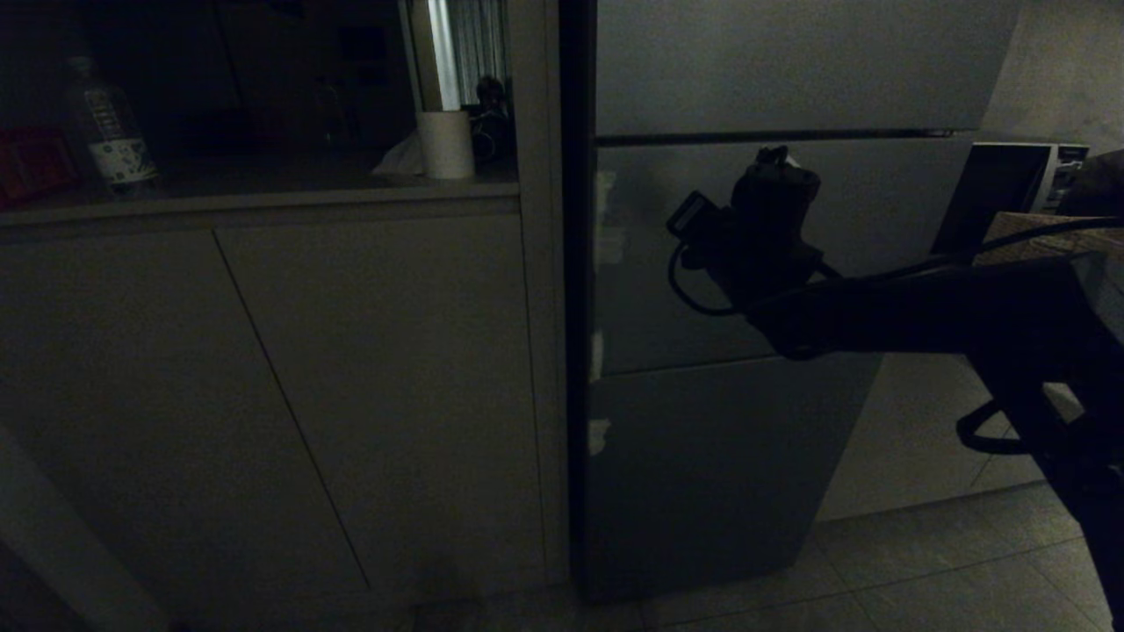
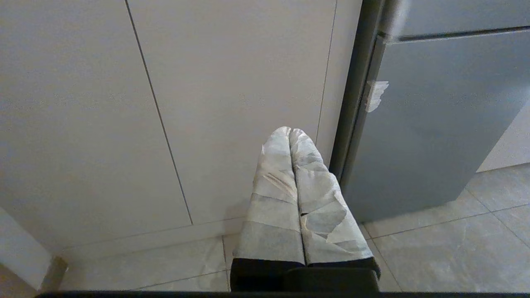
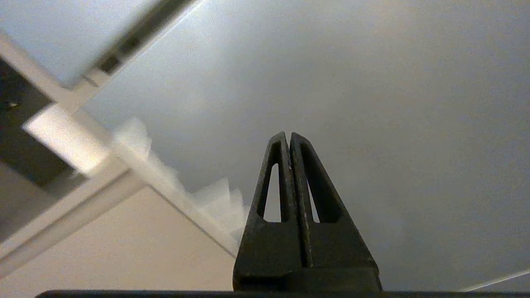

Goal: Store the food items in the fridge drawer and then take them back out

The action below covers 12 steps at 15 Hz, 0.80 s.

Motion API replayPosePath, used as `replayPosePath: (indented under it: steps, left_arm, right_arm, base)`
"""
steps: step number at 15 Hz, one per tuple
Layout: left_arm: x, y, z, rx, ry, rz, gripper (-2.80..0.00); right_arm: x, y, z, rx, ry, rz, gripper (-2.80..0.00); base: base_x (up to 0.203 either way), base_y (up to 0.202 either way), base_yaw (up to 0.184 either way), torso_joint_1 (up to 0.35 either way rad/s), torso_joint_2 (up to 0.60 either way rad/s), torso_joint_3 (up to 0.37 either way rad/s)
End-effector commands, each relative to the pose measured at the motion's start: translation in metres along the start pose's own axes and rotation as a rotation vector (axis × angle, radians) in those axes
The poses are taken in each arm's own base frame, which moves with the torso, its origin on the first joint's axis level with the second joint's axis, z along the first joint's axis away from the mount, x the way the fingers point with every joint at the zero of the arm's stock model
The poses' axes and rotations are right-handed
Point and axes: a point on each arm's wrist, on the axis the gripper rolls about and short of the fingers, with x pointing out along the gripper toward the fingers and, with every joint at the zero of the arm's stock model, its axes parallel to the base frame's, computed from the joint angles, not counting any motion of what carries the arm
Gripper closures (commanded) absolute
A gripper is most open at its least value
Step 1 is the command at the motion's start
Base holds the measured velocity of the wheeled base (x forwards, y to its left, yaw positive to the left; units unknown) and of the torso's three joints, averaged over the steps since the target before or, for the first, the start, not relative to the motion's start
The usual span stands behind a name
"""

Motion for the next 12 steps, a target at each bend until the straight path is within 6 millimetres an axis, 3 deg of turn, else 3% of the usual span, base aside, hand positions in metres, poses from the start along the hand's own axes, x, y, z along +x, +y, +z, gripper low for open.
replayPosePath:
  steps: [1,4,6,8,12]
  left_arm:
    - [0.000,0.000,0.000,-0.001,0.000,0.000,0.00]
    - [0.000,0.000,0.000,-0.001,0.000,0.000,0.00]
    - [0.000,0.000,0.000,-0.001,0.000,0.000,0.00]
    - [0.000,0.000,0.000,0.000,0.000,0.000,0.00]
    - [0.000,0.000,0.000,-0.001,0.000,0.000,0.00]
  right_arm:
    - [0.006,-0.008,-0.015,-0.002,0.014,-0.021,0.00]
    - [-0.013,-0.005,0.001,-0.011,0.031,-0.034,0.00]
    - [-0.054,0.010,0.040,-0.019,0.044,-0.009,0.00]
    - [-0.119,0.018,0.078,-0.056,0.075,0.022,0.00]
    - [-0.270,-0.010,0.137,-0.093,0.057,0.075,0.00]
  base:
    - [0.000,0.000,0.000,0.000,0.00,0.000]
    - [0.000,0.000,0.000,0.000,0.00,0.000]
    - [0.000,0.000,0.000,0.000,0.00,0.000]
    - [0.000,0.000,0.000,0.000,0.00,0.000]
    - [0.000,0.000,0.000,0.000,0.00,0.000]
